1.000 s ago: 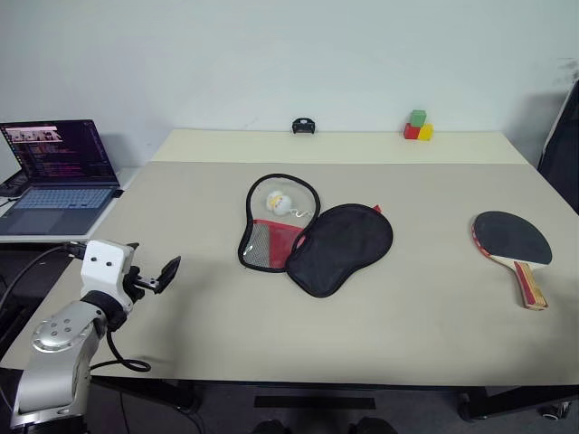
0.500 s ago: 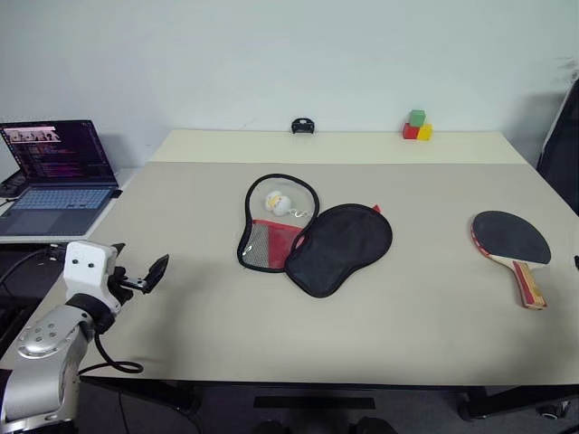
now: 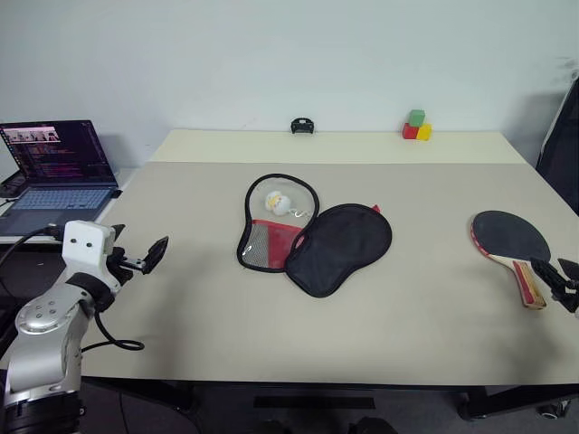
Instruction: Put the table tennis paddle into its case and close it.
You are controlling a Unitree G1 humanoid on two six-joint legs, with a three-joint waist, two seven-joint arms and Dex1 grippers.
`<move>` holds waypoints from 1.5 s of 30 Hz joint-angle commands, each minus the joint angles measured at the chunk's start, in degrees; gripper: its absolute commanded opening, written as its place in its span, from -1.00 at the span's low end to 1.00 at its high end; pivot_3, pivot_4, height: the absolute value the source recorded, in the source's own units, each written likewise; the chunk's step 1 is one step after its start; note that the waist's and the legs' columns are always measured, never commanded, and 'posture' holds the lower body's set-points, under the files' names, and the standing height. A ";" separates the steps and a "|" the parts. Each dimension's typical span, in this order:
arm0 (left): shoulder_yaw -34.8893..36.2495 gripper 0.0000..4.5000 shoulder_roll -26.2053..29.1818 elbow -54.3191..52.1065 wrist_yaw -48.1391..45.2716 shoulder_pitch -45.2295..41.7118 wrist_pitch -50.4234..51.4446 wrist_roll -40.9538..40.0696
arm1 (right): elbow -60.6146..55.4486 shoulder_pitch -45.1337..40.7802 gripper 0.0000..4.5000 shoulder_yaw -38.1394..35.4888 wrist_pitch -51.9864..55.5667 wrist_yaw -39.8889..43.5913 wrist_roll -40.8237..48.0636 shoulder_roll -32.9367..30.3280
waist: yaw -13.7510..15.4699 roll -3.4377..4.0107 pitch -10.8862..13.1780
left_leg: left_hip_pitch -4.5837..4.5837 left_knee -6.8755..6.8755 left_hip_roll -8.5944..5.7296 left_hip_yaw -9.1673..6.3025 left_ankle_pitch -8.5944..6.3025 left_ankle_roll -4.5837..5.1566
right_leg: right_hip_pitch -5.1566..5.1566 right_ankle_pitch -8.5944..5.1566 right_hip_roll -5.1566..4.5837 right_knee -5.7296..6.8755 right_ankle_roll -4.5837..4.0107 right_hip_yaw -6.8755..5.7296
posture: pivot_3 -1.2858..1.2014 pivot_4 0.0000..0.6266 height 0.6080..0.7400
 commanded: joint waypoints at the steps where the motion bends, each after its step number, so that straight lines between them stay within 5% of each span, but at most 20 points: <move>1: -2.38 1.00 2.98 -0.82 -6.21 -3.25 -0.36 -1.99 | -10.20 -2.75 0.46 1.53 5.03 2.20 3.60 -3.09 | -0.06 0.00 0.00 | -0.01 0.00 0.00 0.01 0.00 0.00 | -0.02 0.00 0.00 0.00 0.00 0.01 | 0.03 -0.52 1.00; 7: -6.68 1.00 5.90 -1.44 -15.83 -8.59 3.69 -5.74 | -21.23 -3.95 0.46 6.24 14.55 3.32 6.60 -4.92 | 0.03 -0.01 0.00 | -0.12 0.02 0.00 -0.08 0.00 0.00 | -0.08 0.00 0.00 -0.04 0.00 -0.08 | 0.03 -0.52 1.00; 13: -10.35 1.00 8.15 -5.65 -24.68 -11.17 9.88 -11.00 | -32.10 -5.06 0.46 11.69 28.76 -5.21 10.68 -1.81 | 0.02 -0.03 0.02 | -0.27 0.01 0.00 -0.07 0.00 0.00 | -0.24 0.00 -0.02 -0.01 0.00 -0.05 | 0.03 -0.52 1.00; 18: -11.04 1.00 8.53 -5.57 -27.25 -13.10 11.75 -12.33 | -36.29 -4.93 0.46 15.25 28.73 -3.36 10.67 -1.08 | 0.02 -0.03 0.02 | -0.30 0.01 -0.01 -0.07 0.00 0.00 | -0.28 0.00 -0.01 -0.02 0.00 -0.05 | 0.03 -0.52 1.00; 25: -13.97 1.00 7.32 -3.72 -30.28 -16.16 11.10 -11.79 | -43.90 -3.94 0.46 18.90 45.19 -5.14 24.71 2.15 | -0.03 -0.08 0.04 | -0.30 0.03 -0.01 -0.10 0.00 0.01 | -0.27 0.00 0.00 -0.01 0.00 -0.06 | 0.03 -0.52 1.00; 29: -15.09 1.00 6.65 -2.98 -30.87 -16.99 10.17 -11.25 | -43.43 -5.96 0.46 22.14 46.16 -8.10 22.99 4.15 | -0.08 -0.10 0.06 | -0.32 0.03 -0.02 -0.10 0.00 0.01 | -0.29 0.00 -0.01 -0.03 0.00 -0.05 | 0.03 -0.52 1.00; 34: -15.53 1.00 6.47 -1.74 -31.31 -17.93 9.25 -10.78 | -40.70 -8.71 0.99 24.08 46.60 -11.97 20.66 6.60 | -0.10 -0.12 0.06 | -0.33 0.03 -0.03 -0.11 0.00 0.01 | -0.32 0.00 0.00 -0.03 0.00 -0.07 | 0.03 -0.52 1.00; 45: -16.15 1.00 6.18 -0.23 -33.43 -18.97 7.82 -10.53 | -32.58 -16.66 0.99 25.42 56.41 -23.16 20.50 18.26 | -0.59 -0.13 0.06 | -0.52 0.06 -0.06 -0.02 0.01 0.00 | -0.70 0.00 0.00 0.27 0.00 0.08 | 0.03 -0.52 1.00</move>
